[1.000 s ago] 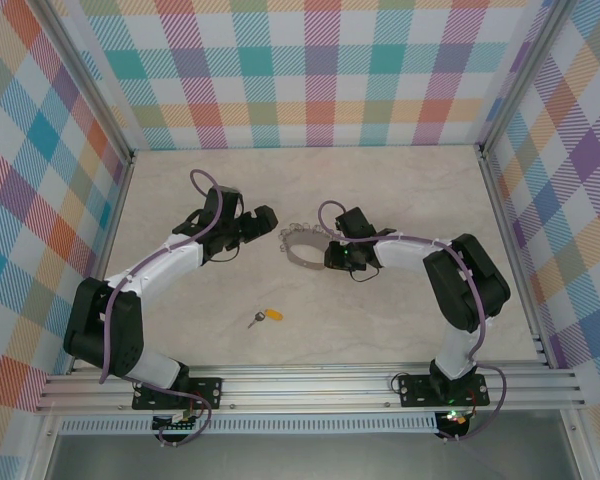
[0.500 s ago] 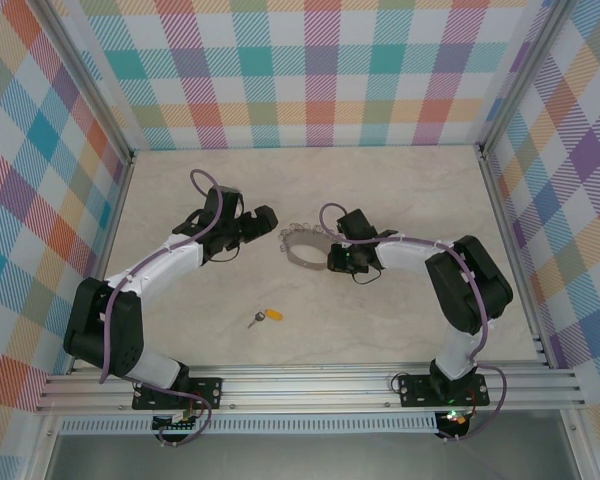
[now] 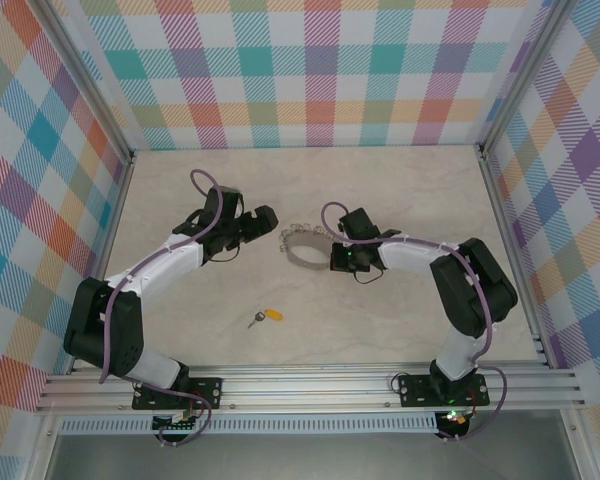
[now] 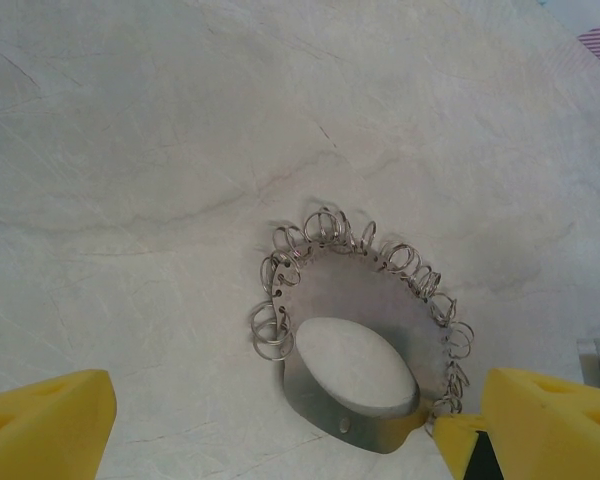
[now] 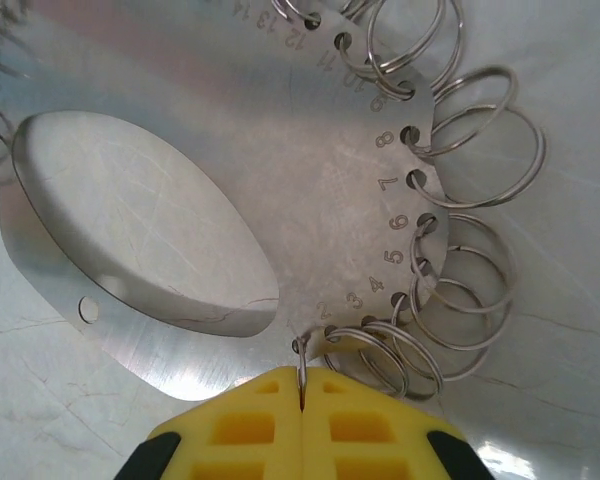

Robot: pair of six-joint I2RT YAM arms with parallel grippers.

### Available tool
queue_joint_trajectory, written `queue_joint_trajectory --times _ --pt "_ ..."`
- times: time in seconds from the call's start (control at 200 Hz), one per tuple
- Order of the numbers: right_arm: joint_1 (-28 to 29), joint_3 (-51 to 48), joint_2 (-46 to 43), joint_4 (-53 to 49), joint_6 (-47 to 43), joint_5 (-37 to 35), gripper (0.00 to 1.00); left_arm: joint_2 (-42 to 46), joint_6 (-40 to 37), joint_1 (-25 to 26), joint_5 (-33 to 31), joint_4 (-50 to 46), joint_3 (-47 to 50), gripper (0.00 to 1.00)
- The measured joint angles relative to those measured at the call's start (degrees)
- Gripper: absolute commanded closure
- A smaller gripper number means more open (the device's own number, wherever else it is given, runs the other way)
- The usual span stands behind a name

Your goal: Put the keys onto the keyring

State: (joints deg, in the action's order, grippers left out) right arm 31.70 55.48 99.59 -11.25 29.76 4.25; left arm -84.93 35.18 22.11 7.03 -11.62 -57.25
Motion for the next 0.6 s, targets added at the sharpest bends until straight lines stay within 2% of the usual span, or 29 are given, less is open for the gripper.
queue_joint_trajectory --times 0.26,0.43,0.6 --pt "-5.3 4.1 -7.0 -0.3 -9.5 4.3 1.00 0.0 -2.6 0.0 0.8 -0.2 -5.6 0.07" --pt "-10.6 5.9 -12.2 6.2 -15.0 14.2 1.00 0.0 -8.0 0.0 5.4 -0.2 -11.2 0.08" --pt "-15.7 5.9 -13.6 14.1 -15.6 24.5 1.00 -1.3 -13.6 0.0 11.5 -0.3 -18.6 0.13"
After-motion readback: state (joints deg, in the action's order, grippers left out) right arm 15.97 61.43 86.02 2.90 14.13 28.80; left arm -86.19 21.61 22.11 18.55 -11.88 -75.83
